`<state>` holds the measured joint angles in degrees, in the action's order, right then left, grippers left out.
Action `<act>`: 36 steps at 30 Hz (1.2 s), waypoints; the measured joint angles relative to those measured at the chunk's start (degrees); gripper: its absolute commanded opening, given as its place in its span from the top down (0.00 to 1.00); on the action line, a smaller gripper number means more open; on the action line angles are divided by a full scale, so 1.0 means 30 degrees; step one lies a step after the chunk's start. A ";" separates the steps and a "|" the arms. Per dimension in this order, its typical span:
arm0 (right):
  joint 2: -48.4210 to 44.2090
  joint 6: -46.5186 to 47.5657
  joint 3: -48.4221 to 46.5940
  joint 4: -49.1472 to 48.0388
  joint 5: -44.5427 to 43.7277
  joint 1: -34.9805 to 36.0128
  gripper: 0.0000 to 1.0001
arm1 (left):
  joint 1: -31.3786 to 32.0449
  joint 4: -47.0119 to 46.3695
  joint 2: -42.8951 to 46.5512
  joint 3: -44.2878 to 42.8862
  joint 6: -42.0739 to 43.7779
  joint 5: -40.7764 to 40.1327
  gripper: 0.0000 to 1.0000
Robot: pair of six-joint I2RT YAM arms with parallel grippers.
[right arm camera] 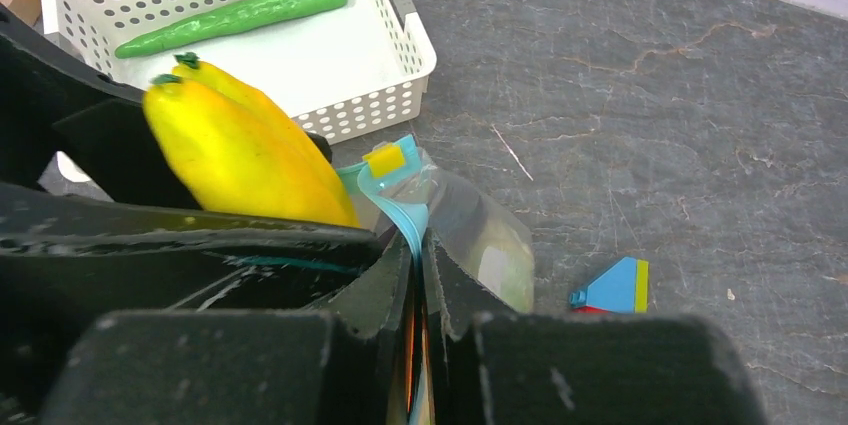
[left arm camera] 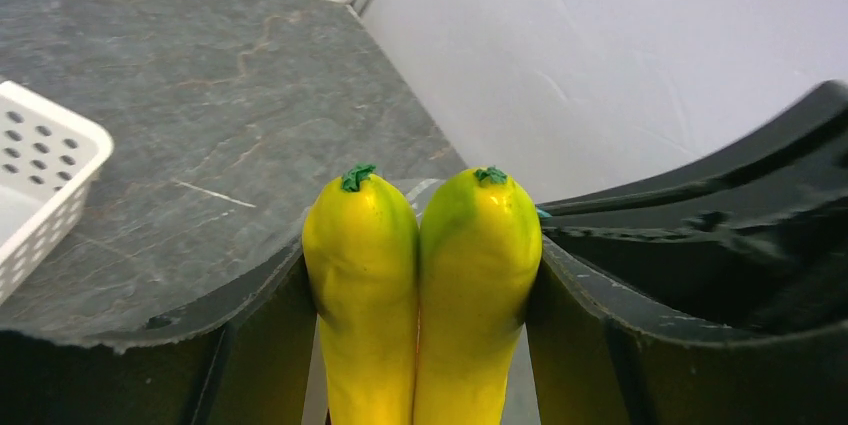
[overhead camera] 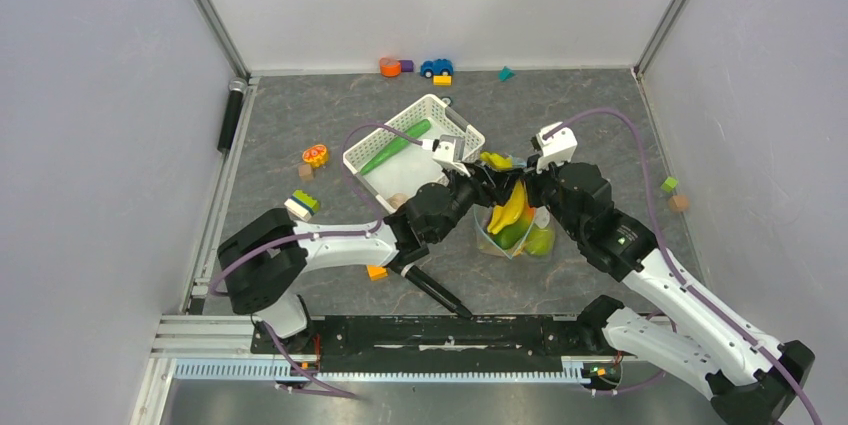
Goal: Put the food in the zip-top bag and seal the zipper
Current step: Place the fake fruit in the zipper food storage bag.
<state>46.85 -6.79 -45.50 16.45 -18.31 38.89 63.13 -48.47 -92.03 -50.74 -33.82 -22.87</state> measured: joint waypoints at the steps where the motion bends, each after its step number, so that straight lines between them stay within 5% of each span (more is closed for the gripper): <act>1: 0.0015 0.0000 0.0000 0.0022 -0.0007 0.0000 0.89 | 0.0000 0.0022 -0.0197 -0.0029 0.0095 -0.0219 0.86; 9: 0.0029 0.0007 0.0000 0.0124 -0.0189 0.0000 0.89 | 0.0022 0.0029 -0.0962 -0.0546 0.0787 -0.1421 0.64; 18: 0.0044 0.0058 0.0000 0.0321 -0.0656 -0.0007 0.89 | 0.0211 0.0022 -0.1355 -0.0998 0.2047 -0.1734 0.03; 36: 0.0335 0.0080 0.0000 0.0124 -0.1137 0.0000 0.89 | 0.0335 0.5479 0.1435 -0.1428 0.3395 0.2193 0.00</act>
<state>47.86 -6.55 -45.50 16.82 -21.71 38.89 64.14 -32.03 -87.72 -55.02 -23.64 -16.29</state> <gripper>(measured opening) 0.109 0.994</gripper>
